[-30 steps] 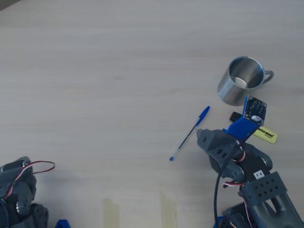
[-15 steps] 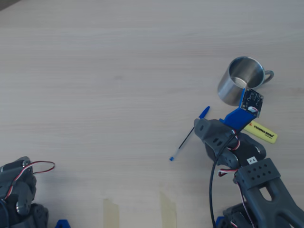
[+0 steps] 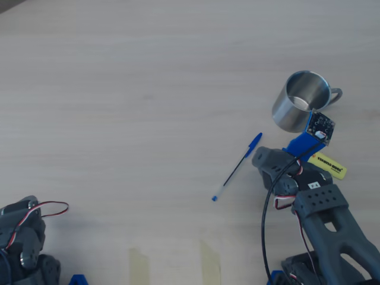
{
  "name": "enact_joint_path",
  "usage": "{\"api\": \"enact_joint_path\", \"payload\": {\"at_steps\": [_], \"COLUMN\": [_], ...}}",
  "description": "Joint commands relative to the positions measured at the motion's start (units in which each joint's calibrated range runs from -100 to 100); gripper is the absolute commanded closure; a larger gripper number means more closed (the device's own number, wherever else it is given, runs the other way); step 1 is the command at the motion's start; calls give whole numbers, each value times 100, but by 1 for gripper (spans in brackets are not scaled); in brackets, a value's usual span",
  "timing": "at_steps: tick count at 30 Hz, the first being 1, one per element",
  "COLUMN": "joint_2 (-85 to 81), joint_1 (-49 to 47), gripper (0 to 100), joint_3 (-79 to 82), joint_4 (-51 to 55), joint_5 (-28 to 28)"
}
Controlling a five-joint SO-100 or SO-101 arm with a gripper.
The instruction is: Grab the blue pen and put it in the silver cup.
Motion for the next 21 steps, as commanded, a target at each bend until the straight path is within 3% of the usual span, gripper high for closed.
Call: {"api": "enact_joint_path", "payload": {"at_steps": [1, 21], "joint_2": [178, 660], "joint_1": [34, -577], "gripper": [78, 78], "joint_3": [-341, -341], "joint_4": [-70, -903], "joint_5": [5, -21]}}
